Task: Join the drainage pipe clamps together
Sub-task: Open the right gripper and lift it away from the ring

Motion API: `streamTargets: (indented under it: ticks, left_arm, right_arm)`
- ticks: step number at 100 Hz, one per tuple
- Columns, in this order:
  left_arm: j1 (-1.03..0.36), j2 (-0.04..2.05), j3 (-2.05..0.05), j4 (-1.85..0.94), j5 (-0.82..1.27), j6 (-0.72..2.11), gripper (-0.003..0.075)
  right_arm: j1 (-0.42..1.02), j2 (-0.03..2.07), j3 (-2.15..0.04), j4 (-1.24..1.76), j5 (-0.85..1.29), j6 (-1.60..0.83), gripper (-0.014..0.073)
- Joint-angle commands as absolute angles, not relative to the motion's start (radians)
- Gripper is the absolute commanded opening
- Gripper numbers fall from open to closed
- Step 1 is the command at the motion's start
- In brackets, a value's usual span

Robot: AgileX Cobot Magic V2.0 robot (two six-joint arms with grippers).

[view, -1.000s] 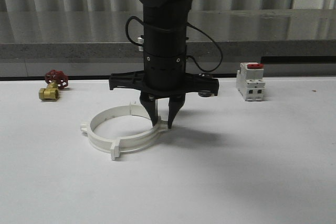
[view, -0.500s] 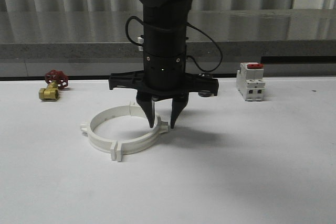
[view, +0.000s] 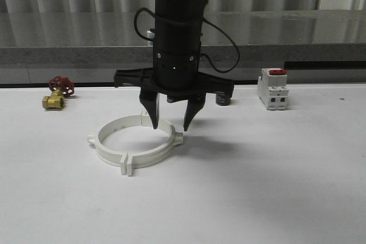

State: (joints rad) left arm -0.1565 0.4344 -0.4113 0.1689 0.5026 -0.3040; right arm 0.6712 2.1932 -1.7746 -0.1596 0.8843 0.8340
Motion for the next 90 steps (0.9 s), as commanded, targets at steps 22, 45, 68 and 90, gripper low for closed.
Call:
streamTargets:
  ticks: [22,45,68,90]
  left_arm:
    - [-0.157,0.437,-0.438,0.170,0.436,-0.300,-0.0020]
    - [-0.157,0.437,-0.438,0.170,0.436,-0.300,-0.0020]
    - [-0.157,0.437,-0.438,0.170,0.436,-0.300,-0.0020]
    - [-0.157,0.437,-0.438,0.170,0.436,-0.300,-0.0020]
  right_arm:
    - [0.640,1.979,-1.800,-0.172,0.847,0.578,0.0386]
    - [0.527,1.811,-1.710,-0.172,0.888,0.385,0.0386]
    - [0.356,1.545,-1.444,-0.172,0.829,0.358,0.0386]
    - [0.253,1.232,-1.154,-0.172,0.796,0.321,0.0386]
